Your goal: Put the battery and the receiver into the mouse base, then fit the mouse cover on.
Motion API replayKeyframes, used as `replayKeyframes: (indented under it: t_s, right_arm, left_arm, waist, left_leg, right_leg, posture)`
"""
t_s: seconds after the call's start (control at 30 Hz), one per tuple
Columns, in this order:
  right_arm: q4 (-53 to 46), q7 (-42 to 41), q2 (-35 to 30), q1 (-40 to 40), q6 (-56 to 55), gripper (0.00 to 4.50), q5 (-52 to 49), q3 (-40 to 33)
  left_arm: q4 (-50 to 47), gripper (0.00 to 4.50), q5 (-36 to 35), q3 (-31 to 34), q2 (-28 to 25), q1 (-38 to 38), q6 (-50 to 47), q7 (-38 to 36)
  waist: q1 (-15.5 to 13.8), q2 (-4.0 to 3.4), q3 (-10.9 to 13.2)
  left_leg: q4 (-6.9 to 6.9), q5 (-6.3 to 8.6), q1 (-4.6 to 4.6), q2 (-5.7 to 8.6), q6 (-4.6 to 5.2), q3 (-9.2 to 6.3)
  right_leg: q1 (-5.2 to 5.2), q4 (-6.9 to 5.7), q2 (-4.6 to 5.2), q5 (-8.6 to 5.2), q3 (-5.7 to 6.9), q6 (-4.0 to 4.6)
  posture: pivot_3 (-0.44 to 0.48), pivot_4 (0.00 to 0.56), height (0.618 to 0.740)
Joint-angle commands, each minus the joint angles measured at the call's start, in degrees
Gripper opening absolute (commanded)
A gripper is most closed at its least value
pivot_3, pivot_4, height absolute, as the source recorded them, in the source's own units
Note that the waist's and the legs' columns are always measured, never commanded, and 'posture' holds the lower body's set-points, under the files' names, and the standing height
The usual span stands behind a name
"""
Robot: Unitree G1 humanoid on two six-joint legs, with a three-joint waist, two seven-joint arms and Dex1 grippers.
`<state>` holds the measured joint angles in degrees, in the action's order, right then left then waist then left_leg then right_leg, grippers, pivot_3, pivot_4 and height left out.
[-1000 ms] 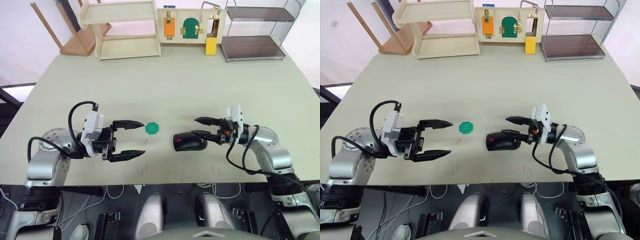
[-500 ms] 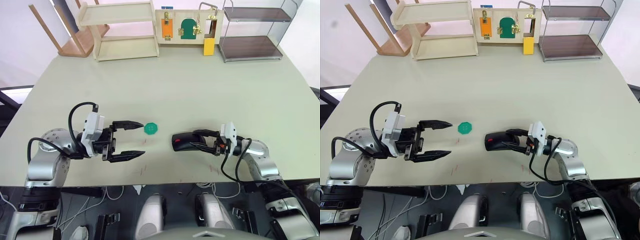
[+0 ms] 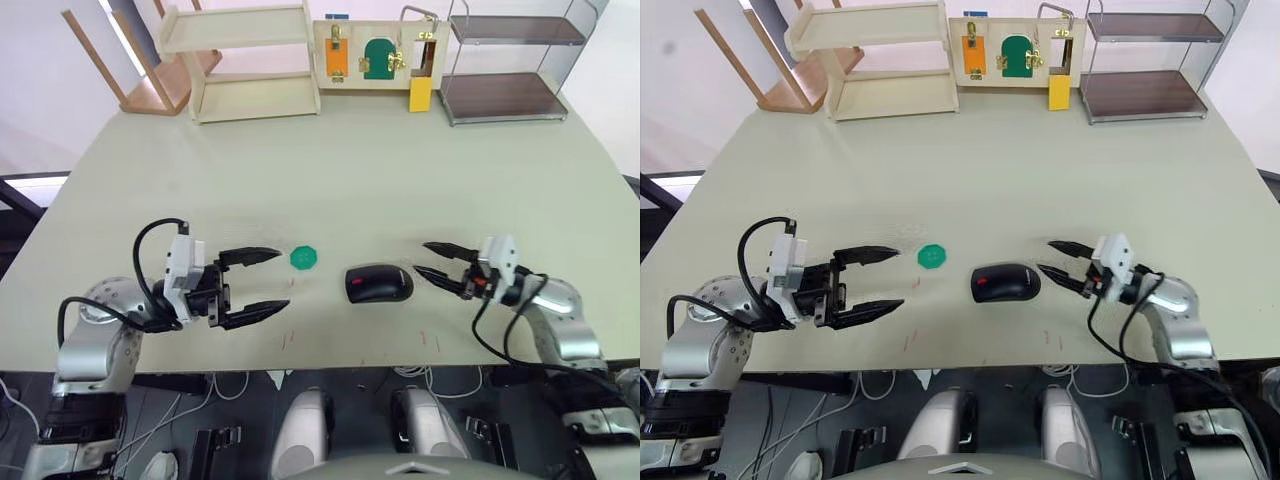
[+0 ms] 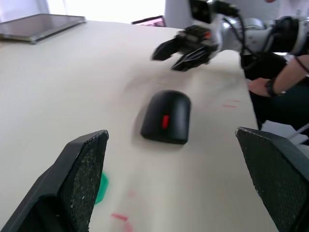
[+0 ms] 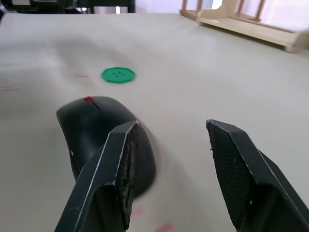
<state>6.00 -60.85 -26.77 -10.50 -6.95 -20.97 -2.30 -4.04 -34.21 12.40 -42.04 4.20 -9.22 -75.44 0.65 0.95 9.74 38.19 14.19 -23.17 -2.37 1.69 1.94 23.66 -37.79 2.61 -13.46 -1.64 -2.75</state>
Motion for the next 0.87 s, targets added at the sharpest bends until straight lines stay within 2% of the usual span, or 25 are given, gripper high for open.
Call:
replayKeyframes:
  t_s: [0.03,0.33,0.4,0.47,0.5,0.87]
  right_arm:
    - [-4.0,0.9,-2.6,4.5,0.7,2.35,-3.6,-5.8]
    - [-4.8,1.1,-6.4,15.5,1.1,2.35,-6.9,-13.4]
    - [-4.6,0.8,-7.1,18.4,0.9,3.21,-7.5,-15.5]
    - [-4.0,1.1,-7.4,20.3,0.5,4.24,-7.9,-17.4]
    - [-3.4,1.2,-7.5,21.0,0.3,4.38,-8.1,-18.3]
    - [2.1,1.0,-7.4,22.7,-2.7,4.38,-7.8,-22.3]
  left_arm:
    - [0.1,4.50,-0.7,3.8,0.7,-2.2,0.9,2.7]
    - [1.6,4.50,3.4,5.5,1.3,-7.2,2.1,9.3]
    - [1.5,4.50,3.1,6.7,1.6,-8.9,2.1,10.5]
    - [1.9,4.50,3.6,7.8,1.4,-10.5,2.3,11.3]
    - [2.5,4.50,3.9,8.3,1.3,-11.3,2.6,11.6]
    - [7.2,4.50,10.4,8.8,1.7,-12.9,10.6,16.1]
  waist:
    - [0.0,0.01,0.0]
    - [0.1,0.02,0.0]
    - [0.1,0.03,0.0]
    - [0.1,0.04,0.0]
    - [0.1,0.04,0.0]
    - [0.1,0.05,0.0]
  left_leg:
    - [0.00,0.00,-0.03,0.00,0.00,-0.02]
    - [0.05,0.00,0.15,-0.01,0.00,0.16]
    - [0.04,0.00,0.16,-0.02,0.00,0.23]
    - [0.01,0.01,0.15,-0.03,0.00,0.28]
    - [0.01,0.01,0.14,-0.03,0.00,0.30]
    - [0.00,0.02,0.21,-0.22,-0.01,0.38]
  right_leg:
    - [0.00,0.04,0.00,-0.01,0.01,0.02]
    - [-0.07,0.03,0.04,-0.16,-0.11,0.02]
    - [-0.06,0.04,0.06,-0.15,-0.15,0.05]
    - [-0.04,0.07,0.08,-0.13,-0.18,0.08]
    - [-0.04,0.08,0.08,-0.14,-0.19,0.07]
    - [0.00,0.07,0.13,-0.17,-0.40,-0.01]
  posture:
    - [0.000,0.150,0.740]
    - [0.000,0.150,0.740]
    - [0.000,0.150,0.740]
    - [0.000,0.150,0.740]
    - [0.000,0.150,0.740]
    - [0.000,0.150,0.740]
